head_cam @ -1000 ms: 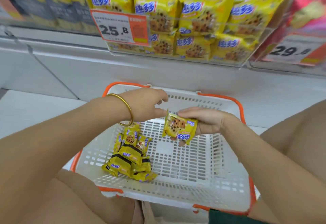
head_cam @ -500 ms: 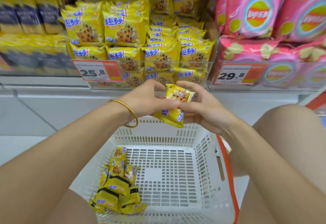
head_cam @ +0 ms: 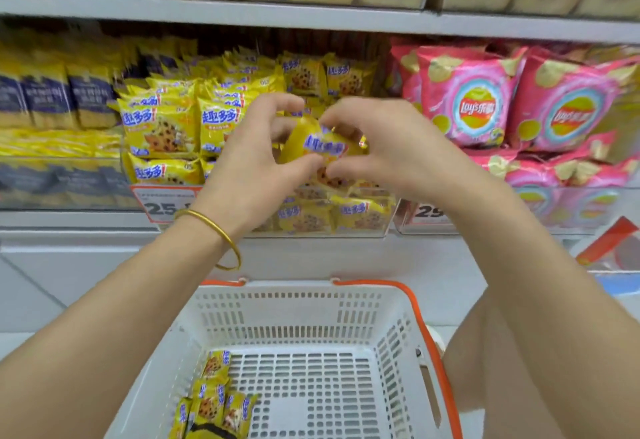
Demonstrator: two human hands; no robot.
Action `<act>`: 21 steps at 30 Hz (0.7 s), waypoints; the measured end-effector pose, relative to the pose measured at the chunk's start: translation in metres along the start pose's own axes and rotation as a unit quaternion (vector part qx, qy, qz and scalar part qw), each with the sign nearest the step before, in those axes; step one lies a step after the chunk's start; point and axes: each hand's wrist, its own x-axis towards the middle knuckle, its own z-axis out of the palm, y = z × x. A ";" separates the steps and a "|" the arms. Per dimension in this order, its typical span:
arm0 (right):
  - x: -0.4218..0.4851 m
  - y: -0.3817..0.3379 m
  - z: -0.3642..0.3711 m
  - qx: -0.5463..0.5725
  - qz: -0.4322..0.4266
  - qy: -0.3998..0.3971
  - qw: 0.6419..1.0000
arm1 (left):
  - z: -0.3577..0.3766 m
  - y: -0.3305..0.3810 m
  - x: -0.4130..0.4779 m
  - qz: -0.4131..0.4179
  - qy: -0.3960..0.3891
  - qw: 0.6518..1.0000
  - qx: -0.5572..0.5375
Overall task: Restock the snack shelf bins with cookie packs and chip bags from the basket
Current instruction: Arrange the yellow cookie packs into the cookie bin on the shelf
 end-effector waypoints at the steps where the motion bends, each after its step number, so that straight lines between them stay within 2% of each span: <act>1: 0.006 0.001 -0.006 -0.001 0.006 0.045 0.999 | -0.002 -0.002 0.003 0.026 0.030 0.998 0.050; 3: 0.025 0.009 -0.012 -0.076 0.046 0.143 0.986 | -0.006 -0.009 0.010 0.095 0.068 0.975 0.190; 5: 0.051 0.019 -0.004 -0.186 0.098 0.190 0.959 | -0.008 -0.020 0.016 0.134 0.045 0.943 0.302; 7: 0.076 0.029 0.017 -0.247 0.110 0.171 0.948 | -0.004 -0.031 0.017 0.125 0.007 0.922 0.366; 10: 0.105 0.049 0.044 -0.277 0.111 0.134 0.945 | 0.003 -0.043 0.014 0.112 -0.021 0.902 0.415; 17: 0.146 0.078 0.048 -0.220 0.200 0.061 0.953 | 0.006 -0.051 0.013 0.128 -0.018 0.892 0.433; 21: 0.157 0.082 0.042 -0.209 0.247 0.033 0.946 | 0.005 -0.053 0.015 0.132 -0.015 0.888 0.441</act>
